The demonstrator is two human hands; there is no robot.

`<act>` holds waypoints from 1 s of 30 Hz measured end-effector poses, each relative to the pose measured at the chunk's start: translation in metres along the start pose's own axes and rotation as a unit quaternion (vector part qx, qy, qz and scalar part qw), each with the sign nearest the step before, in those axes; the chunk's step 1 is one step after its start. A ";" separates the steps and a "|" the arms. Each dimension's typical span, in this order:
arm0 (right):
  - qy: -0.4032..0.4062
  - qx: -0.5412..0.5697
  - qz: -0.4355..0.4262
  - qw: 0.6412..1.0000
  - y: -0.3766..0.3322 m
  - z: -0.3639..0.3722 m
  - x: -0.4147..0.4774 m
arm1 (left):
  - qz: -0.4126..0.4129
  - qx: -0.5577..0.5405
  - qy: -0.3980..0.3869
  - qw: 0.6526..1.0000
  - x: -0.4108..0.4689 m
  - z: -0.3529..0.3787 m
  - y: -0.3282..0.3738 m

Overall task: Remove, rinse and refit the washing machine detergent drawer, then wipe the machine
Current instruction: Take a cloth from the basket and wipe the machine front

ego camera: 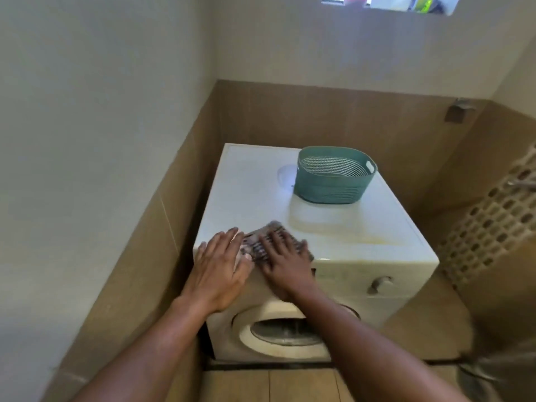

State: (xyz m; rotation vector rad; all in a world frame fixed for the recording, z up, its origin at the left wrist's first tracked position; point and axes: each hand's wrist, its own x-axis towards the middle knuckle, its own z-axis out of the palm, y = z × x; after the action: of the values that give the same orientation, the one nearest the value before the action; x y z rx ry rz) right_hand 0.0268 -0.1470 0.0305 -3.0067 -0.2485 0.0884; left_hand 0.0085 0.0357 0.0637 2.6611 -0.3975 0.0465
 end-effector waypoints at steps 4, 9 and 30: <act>-0.038 0.028 0.140 0.989 0.101 -0.018 -0.046 | -0.007 0.004 -0.064 0.998 -0.006 -0.014 0.032; -0.047 0.135 0.251 0.957 0.148 -0.034 -0.053 | -0.001 0.002 -0.109 0.994 0.006 -0.010 0.081; -0.050 0.231 0.224 0.946 0.303 -0.097 0.033 | -0.074 0.002 -0.202 0.977 0.197 0.094 0.263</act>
State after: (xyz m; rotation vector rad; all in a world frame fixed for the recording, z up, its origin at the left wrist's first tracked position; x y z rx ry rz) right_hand 0.1143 -0.4491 0.0869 -2.5320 0.3986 0.2946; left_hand 0.1194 -0.2845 0.1103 2.6895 -0.3207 -0.5479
